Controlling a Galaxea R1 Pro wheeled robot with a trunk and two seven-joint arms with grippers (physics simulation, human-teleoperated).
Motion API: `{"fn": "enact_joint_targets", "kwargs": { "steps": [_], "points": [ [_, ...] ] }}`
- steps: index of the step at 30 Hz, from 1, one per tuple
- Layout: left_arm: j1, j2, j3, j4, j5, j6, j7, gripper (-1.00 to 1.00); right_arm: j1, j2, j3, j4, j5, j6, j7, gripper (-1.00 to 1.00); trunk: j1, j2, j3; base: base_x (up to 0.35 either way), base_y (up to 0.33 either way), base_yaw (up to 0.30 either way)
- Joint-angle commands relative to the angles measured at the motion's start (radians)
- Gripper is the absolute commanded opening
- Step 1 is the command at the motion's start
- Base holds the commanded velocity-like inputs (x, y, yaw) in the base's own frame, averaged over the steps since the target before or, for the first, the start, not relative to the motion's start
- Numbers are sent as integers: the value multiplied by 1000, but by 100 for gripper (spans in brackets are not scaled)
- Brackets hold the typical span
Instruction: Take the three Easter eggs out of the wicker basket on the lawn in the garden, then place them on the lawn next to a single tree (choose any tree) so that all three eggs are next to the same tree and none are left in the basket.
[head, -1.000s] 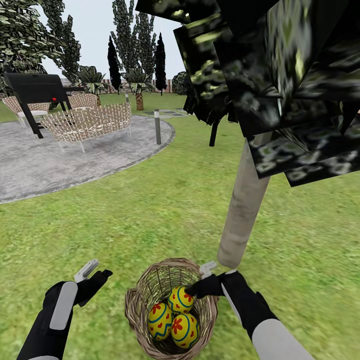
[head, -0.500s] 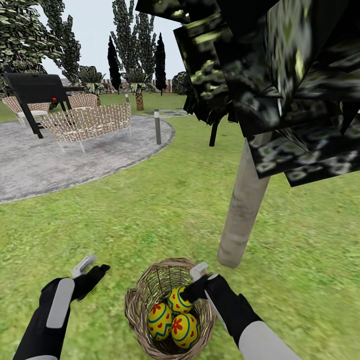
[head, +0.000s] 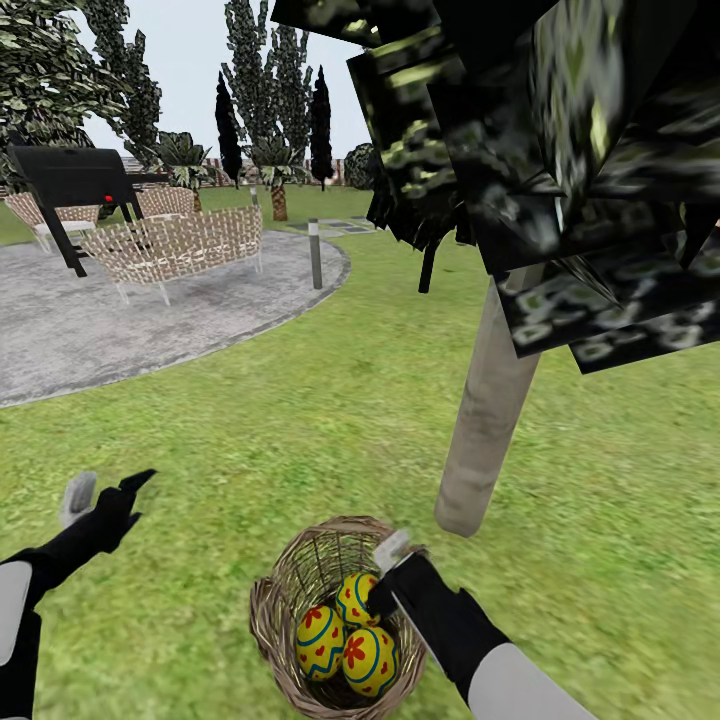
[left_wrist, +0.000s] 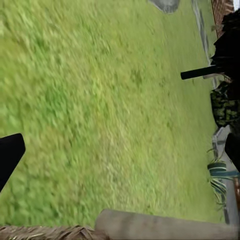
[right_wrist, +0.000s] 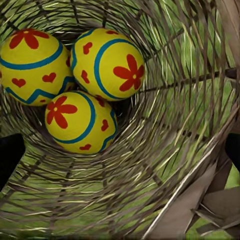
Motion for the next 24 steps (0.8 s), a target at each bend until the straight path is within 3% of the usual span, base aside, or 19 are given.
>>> {"fn": "enact_joint_targets", "kwargs": {
  "steps": [1, 4, 8, 9, 10, 15, 24],
  "points": [
    [0, 0, 2, 2, 2, -2, -6, 100, 0, 0, 13, -7, -27, 2, 4, 100, 0, 0, 0, 0, 0, 0],
    [0, -1, 1, 0, 4, -4, -18, 100, 0, 0, 22, -21, -80, 0, 11, 100, 0, 0, 0, 0, 0, 0],
    [0, -3, 2, 5, 5, -9, -42, 100, 0, 0, 85, -34, -102, -2, 10, 100, 0, 0, 1, 0, 0, 84],
    [0, -2, 7, 4, 5, -9, -46, 100, 0, 0, 131, -35, -105, -1, 10, 100, 0, 0, 1, 0, 0, 254],
    [0, -2, 8, 4, 5, -10, -47, 100, 0, 0, 143, -35, -105, -1, 10, 100, 0, 0, 1, 0, 0, 271],
    [0, -3, 9, 4, 5, -10, -50, 100, 0, 0, 154, -34, -106, 0, 9, 100, 0, 0, 2, 0, 0, 231],
    [0, -5, 7, 4, 5, -12, -96, 100, 0, 0, 155, -34, -111, 9, 4, 100, 0, 0, 2, 0, 0, 21]
  ]
}}
